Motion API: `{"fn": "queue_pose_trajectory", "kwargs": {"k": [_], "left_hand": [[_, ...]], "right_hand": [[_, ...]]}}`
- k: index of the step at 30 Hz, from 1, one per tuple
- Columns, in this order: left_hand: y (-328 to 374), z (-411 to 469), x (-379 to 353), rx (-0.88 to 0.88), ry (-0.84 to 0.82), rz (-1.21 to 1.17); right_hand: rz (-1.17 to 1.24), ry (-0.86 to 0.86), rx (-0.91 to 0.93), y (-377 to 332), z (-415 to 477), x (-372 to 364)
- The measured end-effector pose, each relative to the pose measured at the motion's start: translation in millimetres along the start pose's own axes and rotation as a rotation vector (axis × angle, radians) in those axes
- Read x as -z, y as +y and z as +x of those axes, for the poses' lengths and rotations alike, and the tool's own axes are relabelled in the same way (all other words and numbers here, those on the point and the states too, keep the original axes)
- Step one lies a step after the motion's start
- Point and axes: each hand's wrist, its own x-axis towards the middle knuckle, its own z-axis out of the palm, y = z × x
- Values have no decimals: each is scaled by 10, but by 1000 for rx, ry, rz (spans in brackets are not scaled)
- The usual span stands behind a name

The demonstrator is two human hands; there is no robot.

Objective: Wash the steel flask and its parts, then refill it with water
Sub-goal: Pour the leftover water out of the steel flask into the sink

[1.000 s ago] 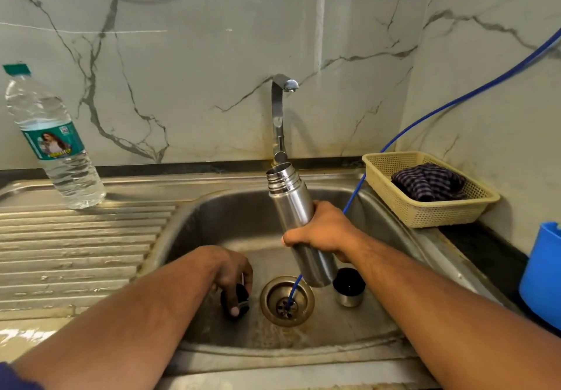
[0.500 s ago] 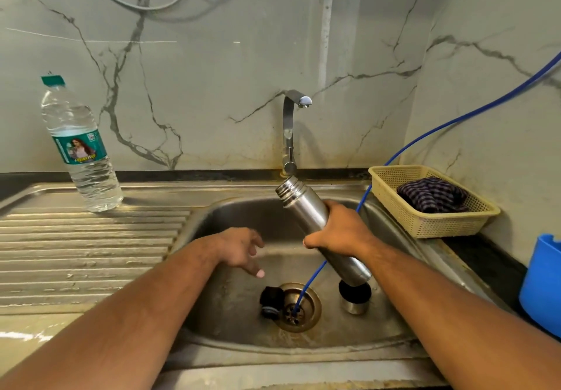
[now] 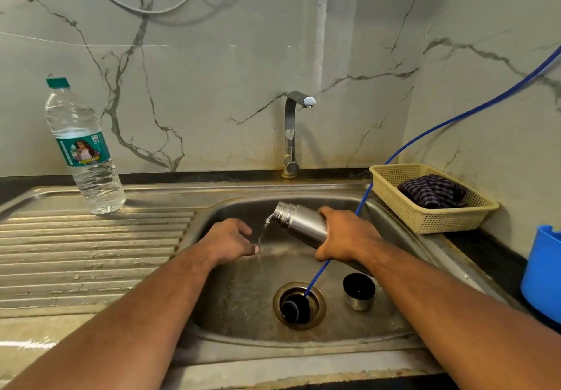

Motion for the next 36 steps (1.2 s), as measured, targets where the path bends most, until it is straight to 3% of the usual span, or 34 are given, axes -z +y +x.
{"fn": "queue_pose_trajectory", "kwargs": {"k": [36], "left_hand": [[115, 24, 63, -159, -8, 55]], "right_hand": [[-174, -75, 20, -44, 42, -46]]}}
